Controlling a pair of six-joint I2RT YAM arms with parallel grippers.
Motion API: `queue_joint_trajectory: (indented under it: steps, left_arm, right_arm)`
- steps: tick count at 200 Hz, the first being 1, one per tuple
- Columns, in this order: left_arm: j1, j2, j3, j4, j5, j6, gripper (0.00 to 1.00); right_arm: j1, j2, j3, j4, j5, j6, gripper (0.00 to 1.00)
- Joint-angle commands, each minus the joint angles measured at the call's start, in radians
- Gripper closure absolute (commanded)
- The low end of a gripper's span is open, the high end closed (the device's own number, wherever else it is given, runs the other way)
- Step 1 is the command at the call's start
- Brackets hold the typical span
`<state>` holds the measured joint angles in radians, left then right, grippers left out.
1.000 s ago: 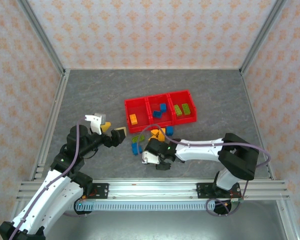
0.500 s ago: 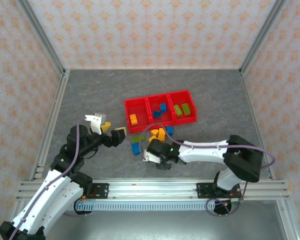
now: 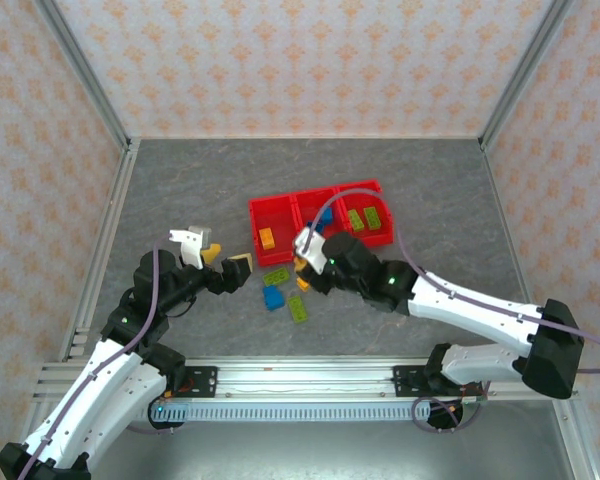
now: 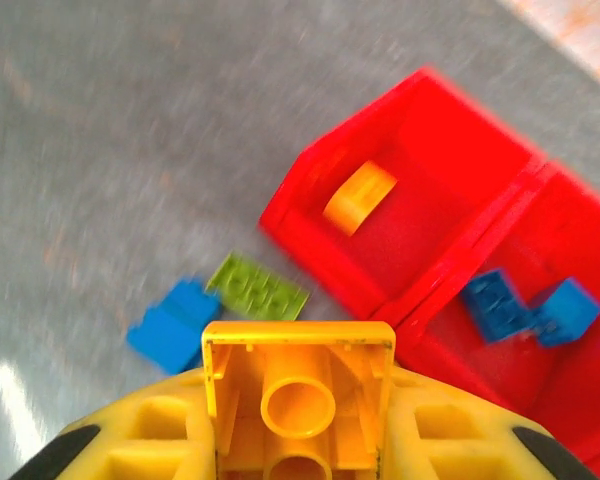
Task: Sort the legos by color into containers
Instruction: Place the lego in the container.
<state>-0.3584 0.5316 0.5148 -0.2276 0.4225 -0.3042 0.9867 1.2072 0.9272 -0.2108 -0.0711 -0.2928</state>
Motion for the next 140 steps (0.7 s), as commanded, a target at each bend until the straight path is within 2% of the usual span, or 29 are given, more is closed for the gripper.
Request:
queue_joint_trajectory:
  steps: [1,33,75,116,140]
  left_arm:
    - [-0.007,-0.012,0.002,0.010,-0.030,0.019,0.01]
    - [-0.006,-0.010,0.003,0.004,-0.041,0.021,0.01]
    - [-0.007,-0.025,0.006,0.000,-0.050,0.022,0.01]
    - [-0.007,-0.044,0.004,0.001,-0.058,0.022,0.01]
    - [-0.006,-0.039,0.004,0.001,-0.055,0.024,0.01]
  right_arm:
    - [-0.042,0.059,0.090,0.116,0.010,0.135,0.93]
    - [-0.084,0.186,0.168,0.156,0.038,0.229,0.99]
    - [-0.117,0.395,0.325,0.070,-0.007,0.299,1.00]
    - [-0.154,0.570,0.457,0.008,-0.033,0.325,0.98]
    - [-0.175,0.693,0.577,-0.101,-0.027,0.366,0.91]
